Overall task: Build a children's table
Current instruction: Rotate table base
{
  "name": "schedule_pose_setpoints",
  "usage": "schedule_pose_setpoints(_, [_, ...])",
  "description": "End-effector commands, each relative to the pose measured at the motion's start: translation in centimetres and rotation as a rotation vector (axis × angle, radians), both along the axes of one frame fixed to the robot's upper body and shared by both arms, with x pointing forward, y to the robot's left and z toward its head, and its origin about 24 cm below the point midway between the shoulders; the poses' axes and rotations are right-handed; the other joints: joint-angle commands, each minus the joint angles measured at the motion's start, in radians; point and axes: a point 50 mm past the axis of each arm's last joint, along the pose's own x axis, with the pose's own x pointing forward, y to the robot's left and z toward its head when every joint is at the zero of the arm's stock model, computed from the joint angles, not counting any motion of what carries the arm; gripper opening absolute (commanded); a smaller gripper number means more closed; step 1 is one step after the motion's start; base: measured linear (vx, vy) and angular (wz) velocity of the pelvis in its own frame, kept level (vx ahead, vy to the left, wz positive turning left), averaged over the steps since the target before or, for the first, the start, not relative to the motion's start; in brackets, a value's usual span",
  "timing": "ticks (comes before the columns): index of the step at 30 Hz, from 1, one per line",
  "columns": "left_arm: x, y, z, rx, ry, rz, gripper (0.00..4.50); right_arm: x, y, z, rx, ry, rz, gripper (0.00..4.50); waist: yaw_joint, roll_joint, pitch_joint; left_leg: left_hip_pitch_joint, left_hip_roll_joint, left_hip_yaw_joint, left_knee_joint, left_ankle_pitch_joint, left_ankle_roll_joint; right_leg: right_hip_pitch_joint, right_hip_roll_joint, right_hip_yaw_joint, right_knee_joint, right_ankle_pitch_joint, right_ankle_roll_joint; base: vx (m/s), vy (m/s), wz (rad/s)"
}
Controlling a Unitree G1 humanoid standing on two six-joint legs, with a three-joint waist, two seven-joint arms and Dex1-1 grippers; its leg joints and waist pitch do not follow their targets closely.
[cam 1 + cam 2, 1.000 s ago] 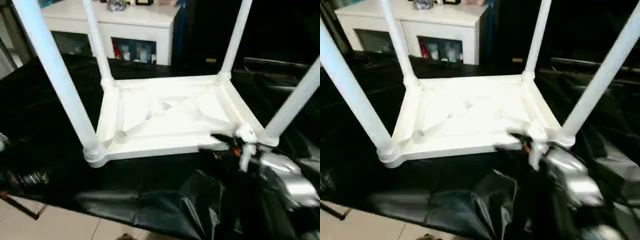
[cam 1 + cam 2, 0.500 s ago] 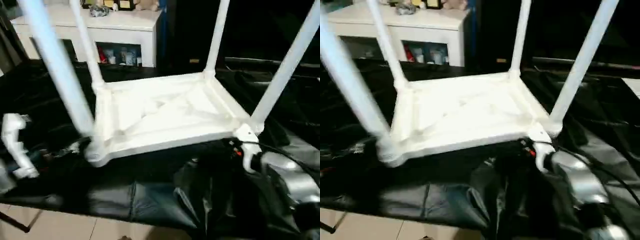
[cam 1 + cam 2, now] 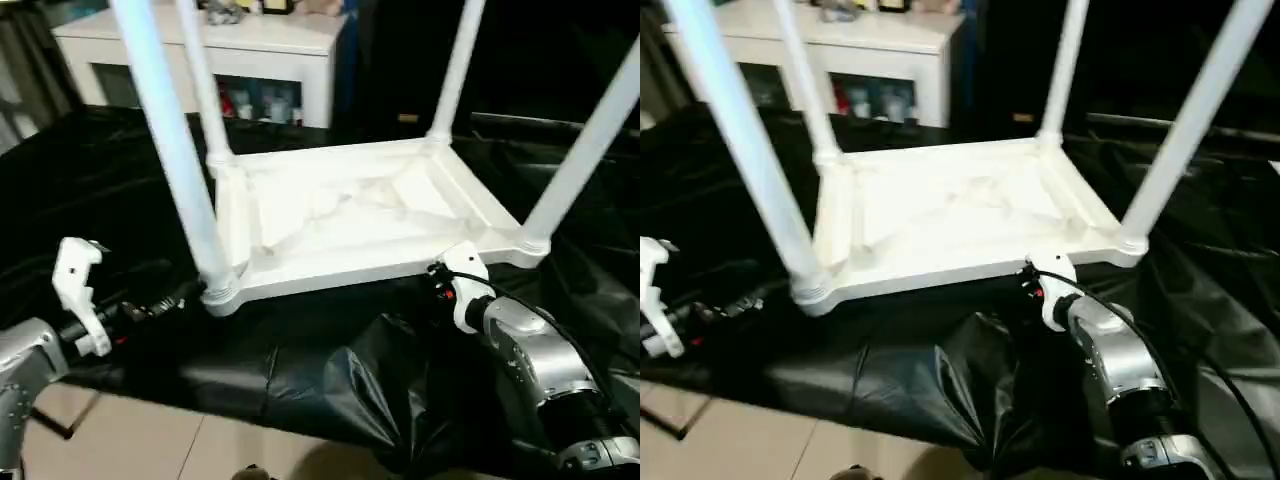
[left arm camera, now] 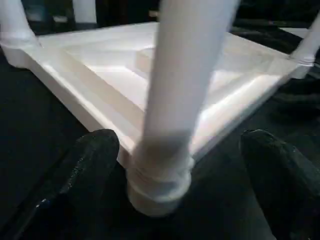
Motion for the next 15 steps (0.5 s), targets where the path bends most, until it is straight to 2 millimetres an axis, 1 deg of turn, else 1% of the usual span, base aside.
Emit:
schedule_pose_setpoints(1, [0.2,0.2,0.5,0.007,-0.034,0.024,4.39,0.5,0.1,0.5,-0.006,-0.022,-0.004,3.85,-0.007,0.008,-0.058,0.005,0.015,-0.006,-0.088,-0.32,-0.03,0.027,-0.055,0.043,-0.109,-0.287,-0.151,0.0,0.0,0.0])
schedule_pose_setpoints(2, [0.3,0.0,0.6,0.003,-0.047,0.021,4.39,0.6,0.1,0.5,-0.005,-0.023,-0.006,3.85,-0.009,0.008,-0.062,0.006,0.015,-0.002,-0.085,-0.282,-0.022,0.027,-0.052,0.043,-0.104,-0.208,-0.169,0.0,0.0,0.0])
schedule_pose_setpoints(3, [0.5,-0.1,0.6,0.002,-0.048,0.023,4.39,0.6,0.1,0.5,-0.005,-0.024,-0.007,3.85,-0.01,0.006,-0.064,0.005,0.014,0.0,-0.083,-0.266,-0.018,0.03,-0.052,0.042,-0.102,-0.183,-0.174,0.0,0.0,0.0])
schedule_pose_setpoints(4, [0.9,-0.4,0.6,0.011,-0.066,0.033,4.39,0.6,0.2,0.5,-0.005,-0.025,-0.008,3.85,-0.01,0.008,-0.065,0.004,0.014,0.0,-0.082,-0.247,-0.016,0.032,-0.052,0.042,-0.099,-0.156,-0.179,0.0,0.0,0.0])
schedule_pose_setpoints(5, [1.0,-0.5,0.6,0.014,-0.07,0.035,4.39,0.7,0.2,0.5,-0.005,-0.025,-0.008,3.85,-0.01,0.008,-0.066,0.004,0.014,0.002,-0.08,-0.223,-0.009,0.031,-0.05,0.042,-0.099,-0.113,-0.185,0.0,0.0,0.0])
schedule_pose_setpoints(6, [1.3,-0.8,0.5,0.014,-0.079,0.037,4.39,0.7,0.3,0.5,-0.005,-0.027,-0.007,3.85,-0.011,0.008,-0.069,0.004,0.013,0.003,-0.077,-0.198,-0.007,0.035,-0.051,0.042,-0.094,-0.069,-0.192,0.0,0.0,0.0])
schedule_pose_setpoints(7, [2.0,-1.7,0.5,0.012,-0.106,0.043,4.39,0.8,0.5,0.5,-0.003,-0.034,-0.006,3.85,-0.011,0.007,-0.07,0.004,0.013,0.004,-0.075,-0.179,-0.002,0.035,-0.049,0.041,-0.093,-0.035,-0.195,0.0,0.0,0.0])
schedule_pose_setpoints(8, [2.5,-2.4,0.6,-0.002,-0.118,0.039,4.39,0.9,0.7,0.5,0.001,-0.038,-0.01,3.85,-0.011,0.007,-0.07,0.006,0.013,0.006,-0.073,-0.175,-0.003,0.035,-0.051,0.041,-0.09,-0.017,-0.203,0.0,0.0,0.0])
schedule_pose_setpoints(9, [2.7,-2.9,0.6,-0.014,-0.127,0.028,4.39,1.0,0.8,0.5,0.001,-0.044,-0.019,3.85,-0.011,0.006,-0.071,0.005,0.012,0.007,-0.072,-0.173,-0.004,0.037,-0.052,0.041,-0.089,-0.012,-0.207,0.0,0.0,0.0])
schedule_pose_setpoints(10, [2.7,-2.9,0.6,-0.014,-0.127,0.028,4.39,1.0,0.8,0.5,0.001,-0.044,-0.019,3.85,-0.012,0.005,-0.071,0.003,0.012,0.007,-0.073,-0.169,-0.005,0.039,-0.054,0.041,-0.089,-0.013,-0.209,0.0,0.0,0.0])
schedule_pose_setpoints(11, [3.1,-4.0,0.8,-0.048,-0.14,-0.009,4.39,1.3,0.9,0.4,-0.001,-0.053,-0.041,3.85,-0.016,0.003,-0.071,0.001,0.012,0.008,-0.072,-0.161,-0.004,0.041,-0.054,0.042,-0.088,-0.005,-0.209,0.0,0.0,0.0])
schedule_pose_setpoints(12, [3.2,-5.1,1.1,-0.101,-0.15,-0.065,4.39,1.5,1.1,0.4,-0.003,-0.06,-0.066,3.85,-0.018,0.004,-0.071,0.001,0.011,0.008,-0.072,-0.159,-0.004,0.041,-0.055,0.042,-0.088,-0.005,-0.211,0.0,0.0,0.0])
schedule_pose_setpoints(13, [3.2,-5.2,1.2,-0.109,-0.152,-0.075,4.39,1.5,1.1,0.4,-0.003,-0.06,-0.069,3.85,-0.022,0.005,-0.07,0.003,0.011,0.009,-0.072,-0.166,-0.006,0.039,-0.056,0.042,-0.09,-0.02,-0.218,0.0,0.0,0.0])
schedule_pose_setpoints(14, [3.1,-5.9,1.5,-0.147,-0.157,-0.116,4.39,1.6,1.2,0.3,-0.003,-0.062,-0.082,3.85,-0.024,0.004,-0.068,0.006,0.011,0.011,-0.071,-0.179,-0.009,0.038,-0.055,0.042,-0.091,-0.039,-0.219,0.0,0.0,0.0])
schedule_pose_setpoints(15, [2.8,-6.9,1.9,-0.219,-0.159,-0.193,4.39,1.8,1.4,0.3,0.004,-0.062,-0.098,3.85,-0.024,0.008,-0.068,0.006,0.012,0.01,-0.072,-0.188,-0.011,0.038,-0.057,0.042,-0.09,-0.053,-0.221,0.0,0.0,0.0])
